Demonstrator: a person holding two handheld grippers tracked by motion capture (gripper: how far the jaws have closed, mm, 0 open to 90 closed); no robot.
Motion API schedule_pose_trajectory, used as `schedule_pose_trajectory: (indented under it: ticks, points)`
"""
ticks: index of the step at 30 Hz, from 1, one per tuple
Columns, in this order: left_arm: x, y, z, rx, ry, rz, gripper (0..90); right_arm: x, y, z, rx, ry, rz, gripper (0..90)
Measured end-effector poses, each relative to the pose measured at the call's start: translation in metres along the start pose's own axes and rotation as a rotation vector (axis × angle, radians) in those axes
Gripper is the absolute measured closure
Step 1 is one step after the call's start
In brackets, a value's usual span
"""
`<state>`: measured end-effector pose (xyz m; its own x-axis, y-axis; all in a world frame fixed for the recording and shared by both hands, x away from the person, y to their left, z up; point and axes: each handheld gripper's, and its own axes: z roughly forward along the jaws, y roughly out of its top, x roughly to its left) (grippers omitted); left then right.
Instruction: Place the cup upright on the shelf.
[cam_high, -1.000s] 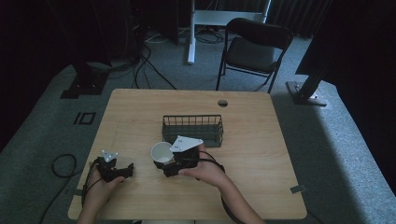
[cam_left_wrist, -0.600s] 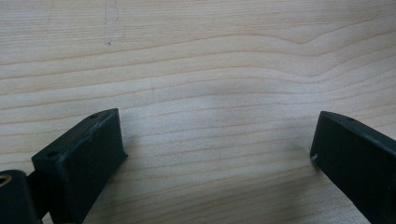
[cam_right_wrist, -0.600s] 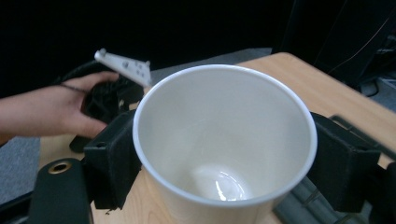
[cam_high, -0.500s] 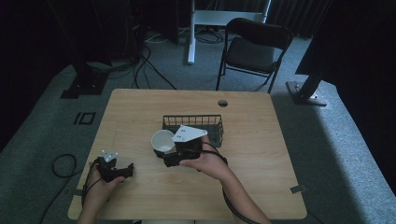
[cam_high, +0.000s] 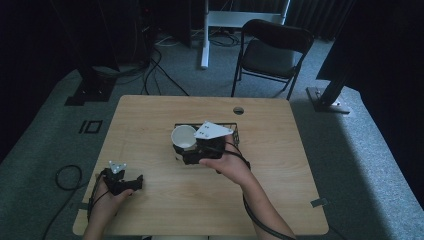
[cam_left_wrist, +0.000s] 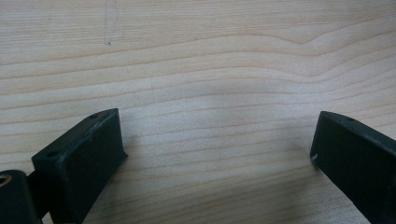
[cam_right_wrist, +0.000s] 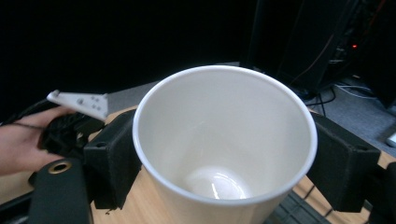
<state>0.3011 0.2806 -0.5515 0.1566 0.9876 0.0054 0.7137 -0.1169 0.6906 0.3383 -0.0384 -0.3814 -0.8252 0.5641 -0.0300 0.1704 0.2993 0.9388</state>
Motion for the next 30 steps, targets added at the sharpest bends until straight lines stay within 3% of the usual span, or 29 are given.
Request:
schedule_pose_trajectory:
  ticks: [5,16,22,30]
  points:
    - [0.0,0.0,0.0,0.0,0.0,0.0,3.0,-0.01,0.003,-0.007,-0.029,-0.036,0.03,19.1]
    - [0.0,0.0,0.0,0.0,0.0,-0.001,3.0,-0.042,0.001,-0.012,-0.012,-0.199,0.071,19.1]
    - [0.0,0.0,0.0,0.0,0.0,0.0,3.0,-0.059,-0.007,-0.013,-0.008,-0.282,0.098,19.1]
    - [0.0,0.0,0.0,-0.001,0.0,0.0,3.0,-0.08,-0.024,-0.008,0.037,-0.386,0.123,19.1]
